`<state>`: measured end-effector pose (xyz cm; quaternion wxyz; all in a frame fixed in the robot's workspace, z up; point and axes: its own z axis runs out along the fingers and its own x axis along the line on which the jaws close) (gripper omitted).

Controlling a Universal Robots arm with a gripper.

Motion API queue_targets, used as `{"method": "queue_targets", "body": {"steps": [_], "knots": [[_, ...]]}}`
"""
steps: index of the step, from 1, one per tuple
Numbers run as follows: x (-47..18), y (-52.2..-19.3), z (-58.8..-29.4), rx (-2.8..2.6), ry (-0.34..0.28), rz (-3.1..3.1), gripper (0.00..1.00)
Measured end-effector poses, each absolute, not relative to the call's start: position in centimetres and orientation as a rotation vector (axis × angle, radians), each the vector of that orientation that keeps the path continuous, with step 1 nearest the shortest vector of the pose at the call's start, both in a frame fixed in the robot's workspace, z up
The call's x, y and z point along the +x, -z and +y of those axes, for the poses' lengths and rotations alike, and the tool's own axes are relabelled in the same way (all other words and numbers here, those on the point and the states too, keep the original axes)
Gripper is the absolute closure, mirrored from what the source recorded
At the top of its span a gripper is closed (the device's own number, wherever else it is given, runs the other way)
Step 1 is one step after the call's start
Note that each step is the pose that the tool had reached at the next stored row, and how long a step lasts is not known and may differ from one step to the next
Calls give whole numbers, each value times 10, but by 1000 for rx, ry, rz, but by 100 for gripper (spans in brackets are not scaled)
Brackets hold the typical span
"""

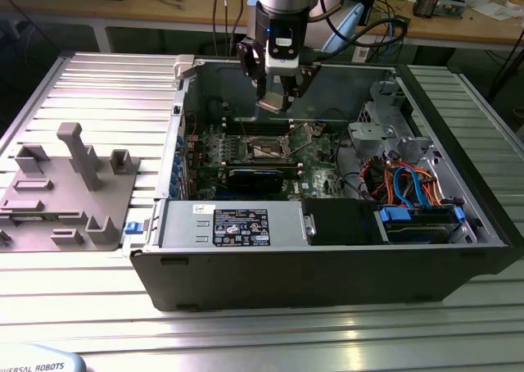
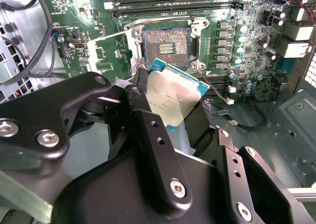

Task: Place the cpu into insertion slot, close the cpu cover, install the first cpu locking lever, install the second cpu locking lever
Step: 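Place the cpu into insertion slot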

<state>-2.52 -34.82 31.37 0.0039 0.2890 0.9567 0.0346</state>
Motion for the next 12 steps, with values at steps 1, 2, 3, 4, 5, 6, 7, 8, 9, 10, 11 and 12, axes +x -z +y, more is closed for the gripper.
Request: {"method": "queue_targets", "body": {"steps": [1,2,3,4,5,6,7,8,9,10,11,12], "knots": [[-25,-314,-348,908,-108,2997,46],[-25,-314,-348,908,-108,2997,46],[-25,-313,-348,910,-108,2997,46],[-25,-313,-348,911,-108,2996,46],[-25,-313,-348,911,-108,2996,46],[-25,-313,-348,912,-108,2996,46],[-25,-313,-348,912,-108,2996,46],[-25,-313,-348,913,-108,2996,46],[-25,-313,-348,914,-108,2995,46],[-25,-313,-348,915,-108,2995,46],[-25,-313,-348,915,-108,2995,46],[-25,-313,-348,916,-108,2995,46]]}}
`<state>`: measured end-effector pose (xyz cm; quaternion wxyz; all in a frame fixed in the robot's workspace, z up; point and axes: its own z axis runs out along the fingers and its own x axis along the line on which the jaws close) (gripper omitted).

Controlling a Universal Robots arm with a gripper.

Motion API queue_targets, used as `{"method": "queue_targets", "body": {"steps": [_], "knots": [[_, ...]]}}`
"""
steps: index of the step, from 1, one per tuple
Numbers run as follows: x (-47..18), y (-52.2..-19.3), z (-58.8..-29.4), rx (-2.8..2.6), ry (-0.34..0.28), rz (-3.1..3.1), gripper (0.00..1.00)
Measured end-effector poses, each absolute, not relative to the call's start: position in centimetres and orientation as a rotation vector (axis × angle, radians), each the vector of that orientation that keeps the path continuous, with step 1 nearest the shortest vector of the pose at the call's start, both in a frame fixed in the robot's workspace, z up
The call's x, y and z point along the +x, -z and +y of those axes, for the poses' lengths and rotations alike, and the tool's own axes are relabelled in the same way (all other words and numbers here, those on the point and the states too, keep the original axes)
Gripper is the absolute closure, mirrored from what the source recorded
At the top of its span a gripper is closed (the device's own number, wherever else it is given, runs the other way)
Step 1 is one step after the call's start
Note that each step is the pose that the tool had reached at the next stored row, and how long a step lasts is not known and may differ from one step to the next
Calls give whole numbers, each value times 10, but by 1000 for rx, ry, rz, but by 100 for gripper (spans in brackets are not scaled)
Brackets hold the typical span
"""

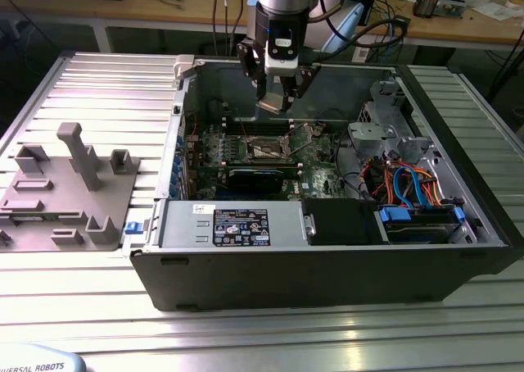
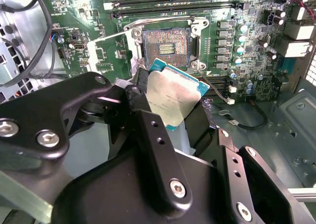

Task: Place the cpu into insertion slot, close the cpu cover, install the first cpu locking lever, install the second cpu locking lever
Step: 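Place the cpu into insertion slot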

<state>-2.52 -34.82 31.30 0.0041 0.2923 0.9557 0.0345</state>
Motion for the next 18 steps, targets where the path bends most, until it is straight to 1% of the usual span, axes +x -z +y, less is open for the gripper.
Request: {"method": "queue_targets", "body": {"steps": [18], "knots": [[-25,-312,-348,930,-108,2990,46]]}}
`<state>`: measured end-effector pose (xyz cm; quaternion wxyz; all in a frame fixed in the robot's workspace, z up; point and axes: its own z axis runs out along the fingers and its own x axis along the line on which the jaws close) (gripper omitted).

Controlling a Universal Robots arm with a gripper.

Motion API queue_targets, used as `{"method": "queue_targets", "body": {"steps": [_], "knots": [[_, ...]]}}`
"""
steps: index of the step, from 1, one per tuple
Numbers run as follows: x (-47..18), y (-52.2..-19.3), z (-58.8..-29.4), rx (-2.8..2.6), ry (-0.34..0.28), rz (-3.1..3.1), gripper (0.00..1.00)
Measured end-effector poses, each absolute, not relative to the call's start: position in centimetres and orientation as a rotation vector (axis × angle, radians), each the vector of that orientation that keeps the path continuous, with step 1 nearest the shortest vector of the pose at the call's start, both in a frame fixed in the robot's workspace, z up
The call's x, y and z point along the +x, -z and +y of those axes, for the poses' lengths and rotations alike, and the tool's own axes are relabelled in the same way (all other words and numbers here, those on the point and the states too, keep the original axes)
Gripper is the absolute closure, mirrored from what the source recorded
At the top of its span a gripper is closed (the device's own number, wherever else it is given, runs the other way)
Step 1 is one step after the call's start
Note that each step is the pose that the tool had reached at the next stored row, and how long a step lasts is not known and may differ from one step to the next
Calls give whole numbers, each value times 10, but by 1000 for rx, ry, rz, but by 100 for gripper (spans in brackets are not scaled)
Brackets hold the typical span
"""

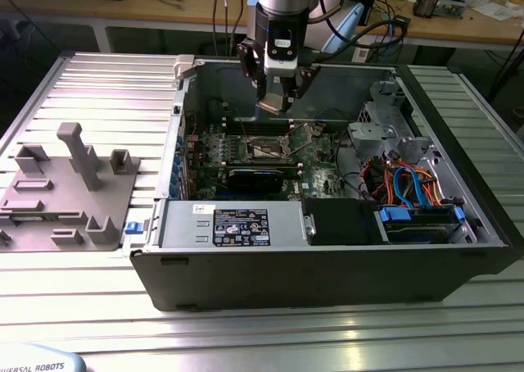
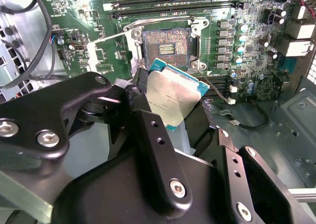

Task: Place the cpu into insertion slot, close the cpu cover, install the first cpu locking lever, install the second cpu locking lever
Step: 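Place the cpu into insertion slot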

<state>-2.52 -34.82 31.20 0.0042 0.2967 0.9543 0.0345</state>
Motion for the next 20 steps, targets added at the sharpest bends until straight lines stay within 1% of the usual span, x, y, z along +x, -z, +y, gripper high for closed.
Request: {"method": "queue_targets", "body": {"steps": [3,12,20], "knots": [[-25,-312,-348,931,-105,2989,46],[-25,-312,-348,936,-64,2980,46],[-25,-311,-348,941,-61,2978,46]]}}
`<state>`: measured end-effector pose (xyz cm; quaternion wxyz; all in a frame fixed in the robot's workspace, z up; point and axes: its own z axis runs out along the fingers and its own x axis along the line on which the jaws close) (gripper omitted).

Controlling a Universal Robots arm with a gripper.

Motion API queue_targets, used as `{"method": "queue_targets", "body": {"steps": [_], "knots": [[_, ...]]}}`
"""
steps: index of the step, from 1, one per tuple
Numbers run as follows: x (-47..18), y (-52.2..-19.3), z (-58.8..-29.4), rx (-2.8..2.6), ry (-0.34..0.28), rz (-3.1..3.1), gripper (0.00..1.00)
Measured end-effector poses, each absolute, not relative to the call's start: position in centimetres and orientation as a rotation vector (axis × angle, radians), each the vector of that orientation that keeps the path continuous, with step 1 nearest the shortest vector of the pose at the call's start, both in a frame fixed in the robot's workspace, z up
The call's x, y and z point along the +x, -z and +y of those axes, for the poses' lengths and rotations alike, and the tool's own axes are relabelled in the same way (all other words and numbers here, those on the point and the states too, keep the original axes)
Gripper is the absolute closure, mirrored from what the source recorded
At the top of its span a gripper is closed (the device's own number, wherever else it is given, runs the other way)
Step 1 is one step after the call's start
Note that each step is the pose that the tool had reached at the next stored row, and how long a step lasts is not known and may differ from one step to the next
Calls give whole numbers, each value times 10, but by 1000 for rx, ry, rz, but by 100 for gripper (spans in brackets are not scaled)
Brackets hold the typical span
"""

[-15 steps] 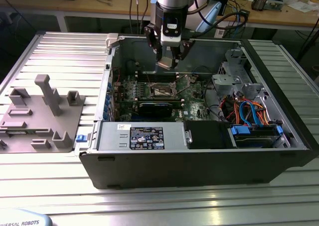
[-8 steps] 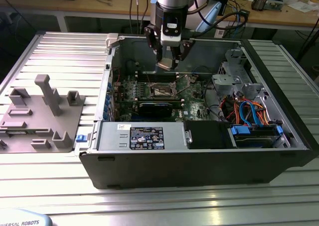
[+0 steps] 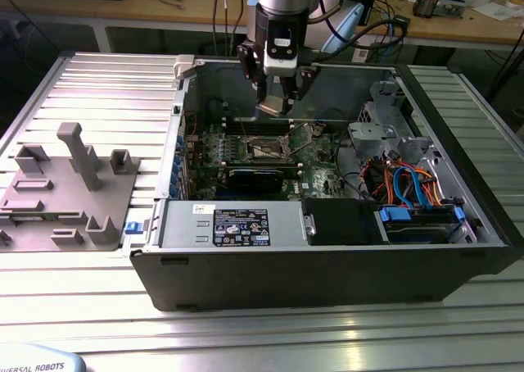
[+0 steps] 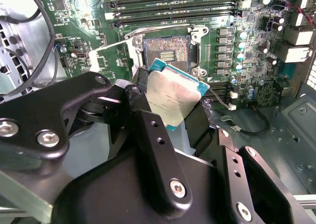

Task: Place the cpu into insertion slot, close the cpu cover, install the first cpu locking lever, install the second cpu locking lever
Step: 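Place the cpu into insertion slot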

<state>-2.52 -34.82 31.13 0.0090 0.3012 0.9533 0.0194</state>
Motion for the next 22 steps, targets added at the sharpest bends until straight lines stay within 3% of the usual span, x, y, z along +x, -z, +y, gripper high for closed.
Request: {"method": "queue_targets", "body": {"steps": [22], "knots": [[-25,-310,-348,958,-60,2972,46]]}}
